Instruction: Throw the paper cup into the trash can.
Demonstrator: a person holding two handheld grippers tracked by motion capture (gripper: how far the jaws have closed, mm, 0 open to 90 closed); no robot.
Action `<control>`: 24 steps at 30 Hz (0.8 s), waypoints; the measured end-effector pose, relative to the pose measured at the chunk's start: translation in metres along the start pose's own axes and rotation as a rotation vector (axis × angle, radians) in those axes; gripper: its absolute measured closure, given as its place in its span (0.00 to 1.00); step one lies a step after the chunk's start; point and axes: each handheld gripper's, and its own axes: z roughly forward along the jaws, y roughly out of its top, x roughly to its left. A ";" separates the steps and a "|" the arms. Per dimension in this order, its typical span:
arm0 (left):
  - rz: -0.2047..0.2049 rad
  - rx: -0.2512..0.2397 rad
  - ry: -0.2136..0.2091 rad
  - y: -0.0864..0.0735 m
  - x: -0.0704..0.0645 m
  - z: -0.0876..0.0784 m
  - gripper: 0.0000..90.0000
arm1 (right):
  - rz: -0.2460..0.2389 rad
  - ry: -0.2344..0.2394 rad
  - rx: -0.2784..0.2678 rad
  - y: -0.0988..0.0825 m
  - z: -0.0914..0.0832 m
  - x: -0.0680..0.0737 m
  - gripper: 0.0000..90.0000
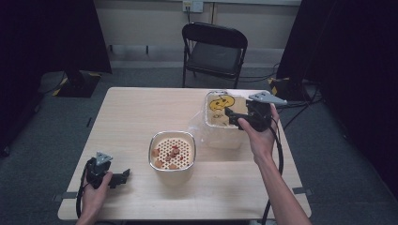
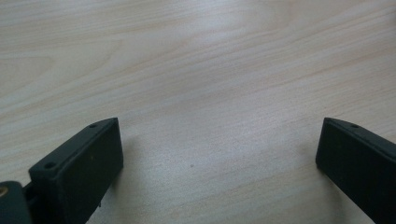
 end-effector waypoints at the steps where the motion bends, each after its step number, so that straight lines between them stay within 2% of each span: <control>1: 0.000 0.001 0.001 0.000 0.000 0.000 0.00 | -0.007 0.002 0.004 -0.009 -0.007 0.004 0.17; 2: 0.000 0.001 0.001 0.000 0.000 0.000 0.00 | -0.014 -0.007 0.018 -0.014 -0.010 0.006 0.17; 3: 0.000 0.001 0.001 0.000 0.000 0.000 0.00 | -0.001 0.014 0.019 -0.021 -0.014 0.007 0.17; 5: 0.000 0.001 0.001 0.000 0.000 0.000 0.00 | -0.003 0.005 0.029 -0.034 -0.022 0.009 0.17; 7: 0.000 0.000 0.000 0.000 0.000 0.000 0.00 | 0.006 0.016 0.028 -0.046 -0.030 0.010 0.17; 8: 0.000 0.000 0.000 0.000 0.000 0.000 0.00 | 0.006 0.016 0.028 -0.046 -0.030 0.010 0.17; 9: 0.000 0.000 0.000 0.000 0.000 0.000 0.00 | 0.006 -0.003 0.036 -0.057 -0.037 0.012 0.17; 10: 0.000 0.000 0.000 0.000 0.000 0.000 0.00 | 0.001 -0.002 0.044 -0.063 -0.040 0.013 0.17; 13: 0.000 0.000 0.000 0.000 0.000 0.000 0.00 | 0.026 0.000 0.059 -0.086 -0.048 0.013 0.16; 14: 0.000 0.000 0.000 0.000 0.000 0.000 0.00 | 0.026 0.000 0.059 -0.086 -0.048 0.013 0.16; 16: 0.000 0.001 0.001 0.000 0.000 0.000 0.00 | 0.026 -0.010 0.101 -0.105 -0.047 0.013 0.16; 17: 0.000 0.000 0.000 0.000 0.000 0.000 0.00 | 0.030 -0.012 0.134 -0.127 -0.045 0.009 0.16; 19: 0.001 0.000 0.000 0.000 0.000 0.000 0.00 | 0.051 -0.024 0.187 -0.148 -0.040 0.003 0.16; 20: 0.001 0.000 0.000 0.000 0.000 0.000 0.00 | 0.051 -0.024 0.187 -0.148 -0.040 0.003 0.16; 21: 0.000 0.000 0.000 0.000 0.000 0.000 0.00 | 0.044 -0.027 0.242 -0.164 -0.035 0.000 0.16; 22: 0.000 0.000 0.000 0.000 0.000 0.000 0.00 | 0.044 -0.027 0.242 -0.164 -0.035 0.000 0.16; 24: 0.000 0.000 0.000 0.000 0.000 0.000 0.00 | 0.013 -0.060 0.268 -0.176 -0.031 -0.001 0.16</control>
